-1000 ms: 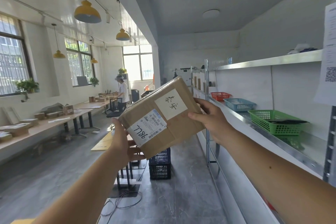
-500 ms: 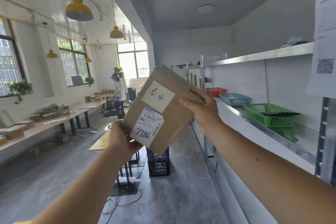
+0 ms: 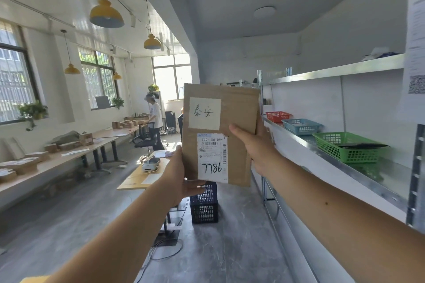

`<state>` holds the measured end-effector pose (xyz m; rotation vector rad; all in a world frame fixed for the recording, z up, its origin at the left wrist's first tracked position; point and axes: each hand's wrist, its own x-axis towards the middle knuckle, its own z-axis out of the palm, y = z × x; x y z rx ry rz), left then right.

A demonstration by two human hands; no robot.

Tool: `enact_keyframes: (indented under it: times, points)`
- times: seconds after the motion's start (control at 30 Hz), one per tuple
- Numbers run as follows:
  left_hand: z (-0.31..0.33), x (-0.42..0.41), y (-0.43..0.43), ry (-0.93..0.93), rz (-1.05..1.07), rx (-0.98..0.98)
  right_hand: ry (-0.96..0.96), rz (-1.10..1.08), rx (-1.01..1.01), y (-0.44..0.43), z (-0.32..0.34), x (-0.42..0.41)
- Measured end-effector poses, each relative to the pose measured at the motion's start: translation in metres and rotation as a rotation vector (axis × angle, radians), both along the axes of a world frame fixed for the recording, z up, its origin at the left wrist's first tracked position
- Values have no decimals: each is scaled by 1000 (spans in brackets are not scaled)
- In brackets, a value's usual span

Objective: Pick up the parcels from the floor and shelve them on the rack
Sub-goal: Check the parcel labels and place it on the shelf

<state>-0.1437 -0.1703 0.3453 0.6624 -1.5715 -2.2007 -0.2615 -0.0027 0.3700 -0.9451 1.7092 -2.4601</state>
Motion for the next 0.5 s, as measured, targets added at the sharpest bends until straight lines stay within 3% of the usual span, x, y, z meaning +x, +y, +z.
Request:
enact_keyframes:
  times: [0.13, 0.3, 0.5]
  points:
    - [3, 4, 9, -18, 60, -75, -30, 23, 37, 1, 2, -1]
    - [7, 1, 4, 117, 72, -237, -87, 7, 48, 4, -1, -4]
    - [16, 9, 2, 226, 67, -126, -165, 12, 68, 2, 2, 3]
